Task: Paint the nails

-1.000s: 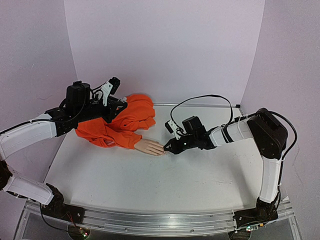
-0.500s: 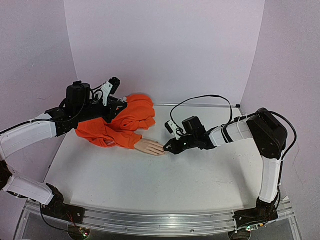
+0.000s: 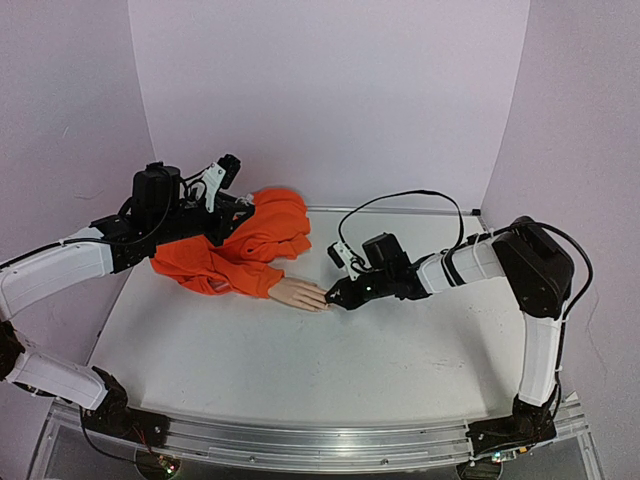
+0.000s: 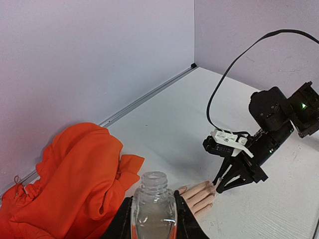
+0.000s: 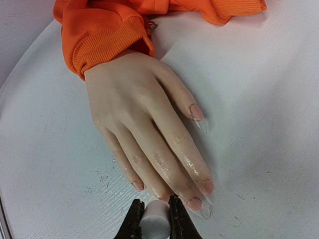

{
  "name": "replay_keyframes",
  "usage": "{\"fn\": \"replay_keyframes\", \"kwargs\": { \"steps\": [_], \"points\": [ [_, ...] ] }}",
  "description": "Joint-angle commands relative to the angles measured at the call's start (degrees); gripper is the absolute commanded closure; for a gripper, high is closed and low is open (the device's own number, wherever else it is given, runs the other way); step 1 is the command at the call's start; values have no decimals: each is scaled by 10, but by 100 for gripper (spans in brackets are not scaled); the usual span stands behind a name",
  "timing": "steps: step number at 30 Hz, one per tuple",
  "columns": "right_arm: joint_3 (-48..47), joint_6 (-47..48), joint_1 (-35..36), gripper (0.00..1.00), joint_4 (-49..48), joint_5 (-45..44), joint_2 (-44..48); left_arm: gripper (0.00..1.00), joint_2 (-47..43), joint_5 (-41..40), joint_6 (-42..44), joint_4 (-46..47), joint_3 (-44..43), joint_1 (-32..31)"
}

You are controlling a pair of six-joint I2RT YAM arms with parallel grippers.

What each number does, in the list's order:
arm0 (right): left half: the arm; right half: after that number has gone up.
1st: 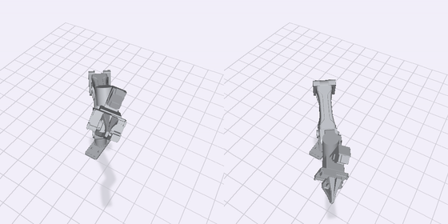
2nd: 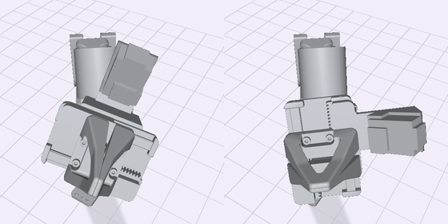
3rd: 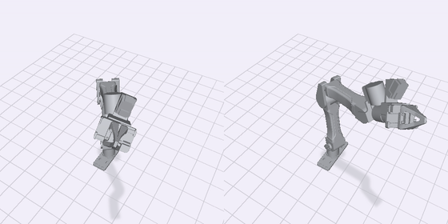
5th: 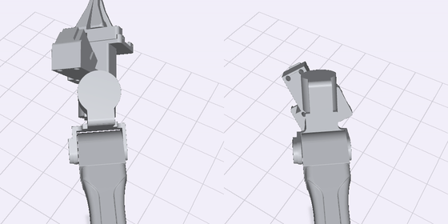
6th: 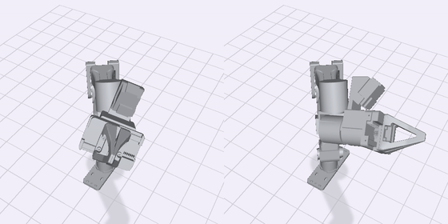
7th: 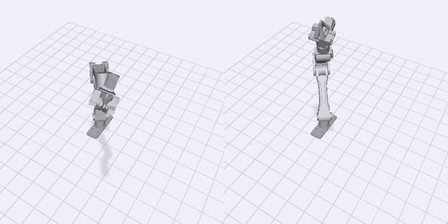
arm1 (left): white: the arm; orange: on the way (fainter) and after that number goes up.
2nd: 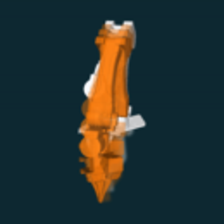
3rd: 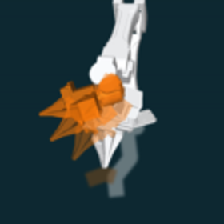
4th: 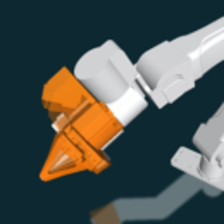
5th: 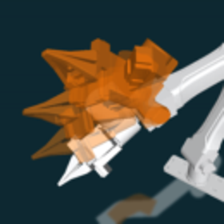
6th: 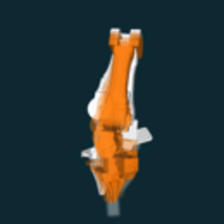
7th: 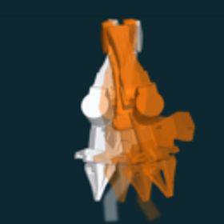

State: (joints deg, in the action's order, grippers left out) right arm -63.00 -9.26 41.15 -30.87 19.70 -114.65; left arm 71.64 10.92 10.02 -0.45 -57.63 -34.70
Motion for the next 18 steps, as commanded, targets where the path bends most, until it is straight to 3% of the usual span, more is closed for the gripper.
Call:
{"fn": "replay_keyframes", "kwargs": {
  "steps": [1,18],
  "points": [
    [-10,-5,3,100,2,-10,2,100,-21,9,-5,36,-6,1],
    [-5,-9,3,100,6,-24,0,100,-22,9,-6,36,-5,1]
  ]
}}
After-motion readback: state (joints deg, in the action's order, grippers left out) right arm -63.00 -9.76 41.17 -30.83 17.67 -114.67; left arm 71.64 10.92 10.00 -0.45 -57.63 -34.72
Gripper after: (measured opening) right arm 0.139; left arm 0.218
